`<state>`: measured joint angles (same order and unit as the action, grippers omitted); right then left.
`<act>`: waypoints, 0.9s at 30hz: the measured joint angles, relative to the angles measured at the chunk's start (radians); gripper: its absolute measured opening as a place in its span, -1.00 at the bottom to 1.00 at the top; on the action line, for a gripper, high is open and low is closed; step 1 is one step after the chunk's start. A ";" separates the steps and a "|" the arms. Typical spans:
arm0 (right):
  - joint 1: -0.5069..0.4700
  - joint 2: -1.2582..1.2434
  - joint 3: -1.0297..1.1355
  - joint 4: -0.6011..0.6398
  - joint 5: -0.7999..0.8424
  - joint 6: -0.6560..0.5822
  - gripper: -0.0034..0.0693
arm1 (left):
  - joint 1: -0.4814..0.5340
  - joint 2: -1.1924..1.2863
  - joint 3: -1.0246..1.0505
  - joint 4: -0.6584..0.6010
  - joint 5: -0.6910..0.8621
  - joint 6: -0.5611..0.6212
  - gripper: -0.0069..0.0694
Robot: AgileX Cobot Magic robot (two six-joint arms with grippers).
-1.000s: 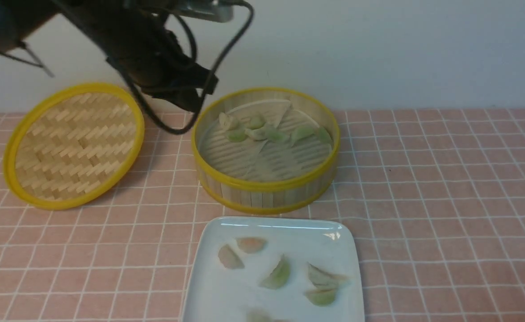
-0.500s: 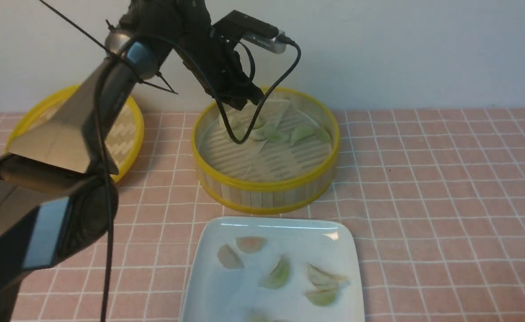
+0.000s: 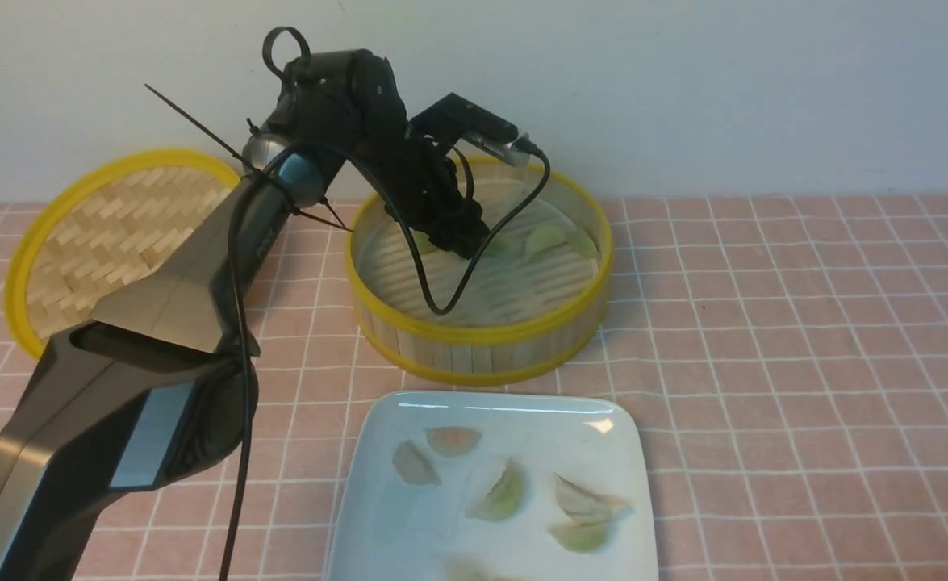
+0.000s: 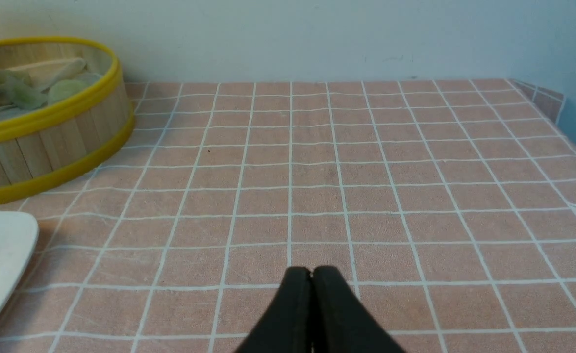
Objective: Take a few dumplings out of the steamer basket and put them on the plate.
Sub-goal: Use the left arm to grab a dumpling from the steamer
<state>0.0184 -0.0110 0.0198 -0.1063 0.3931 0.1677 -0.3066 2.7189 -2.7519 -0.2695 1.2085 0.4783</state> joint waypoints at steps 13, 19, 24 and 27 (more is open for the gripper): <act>0.000 0.000 0.000 0.001 0.000 0.000 -0.95 | -0.065 0.022 -0.010 0.155 -0.005 -0.087 -0.22; 0.000 0.000 0.000 0.001 0.000 0.000 -0.95 | -0.075 -0.070 0.001 0.198 0.044 -0.176 -0.22; 0.000 0.000 0.000 0.000 0.000 0.000 -0.95 | -0.073 -0.249 0.090 0.145 0.040 -0.267 -0.22; 0.000 0.000 0.000 0.000 0.000 0.000 -0.95 | -0.076 -0.424 0.336 0.107 0.037 -0.296 -0.22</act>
<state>0.0184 -0.0110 0.0198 -0.1064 0.3928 0.1677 -0.3823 2.2951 -2.4157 -0.1621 1.2457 0.1821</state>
